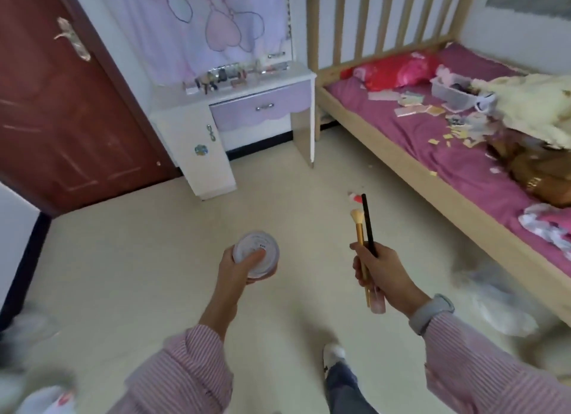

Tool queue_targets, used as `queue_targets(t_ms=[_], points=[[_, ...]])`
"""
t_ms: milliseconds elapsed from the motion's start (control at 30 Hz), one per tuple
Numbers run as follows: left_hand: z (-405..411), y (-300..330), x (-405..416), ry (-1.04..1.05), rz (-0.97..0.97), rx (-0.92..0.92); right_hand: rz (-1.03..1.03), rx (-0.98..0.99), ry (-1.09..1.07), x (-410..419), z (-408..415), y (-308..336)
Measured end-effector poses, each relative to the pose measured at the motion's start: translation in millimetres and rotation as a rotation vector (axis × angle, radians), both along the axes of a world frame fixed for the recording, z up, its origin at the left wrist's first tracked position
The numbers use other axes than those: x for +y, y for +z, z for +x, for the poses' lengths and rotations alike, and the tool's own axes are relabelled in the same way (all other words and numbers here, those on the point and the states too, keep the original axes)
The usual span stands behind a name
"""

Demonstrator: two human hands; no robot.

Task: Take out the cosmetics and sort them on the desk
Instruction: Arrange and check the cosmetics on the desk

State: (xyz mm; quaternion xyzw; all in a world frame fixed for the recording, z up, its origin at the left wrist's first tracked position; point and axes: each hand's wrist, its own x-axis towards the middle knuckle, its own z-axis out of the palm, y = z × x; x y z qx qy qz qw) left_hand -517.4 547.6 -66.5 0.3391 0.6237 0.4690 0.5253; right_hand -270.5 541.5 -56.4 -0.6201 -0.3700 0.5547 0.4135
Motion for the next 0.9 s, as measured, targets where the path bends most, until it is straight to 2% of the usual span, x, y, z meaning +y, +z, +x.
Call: queue_targets(t_ms=[267, 533, 900], points=[[-37, 44, 169, 0.160, 0.078, -0.006, 0.005, 0.069, 0.172, 234, -56, 24], [-139, 25, 302, 0.392, 0.047, -0.027, -0.015, 0.115, 0.398, 418, -173, 15], [-323, 52, 583, 0.370, 0.140, -0.005, 0.020, -0.021, 0.472, 677, -353, 35]])
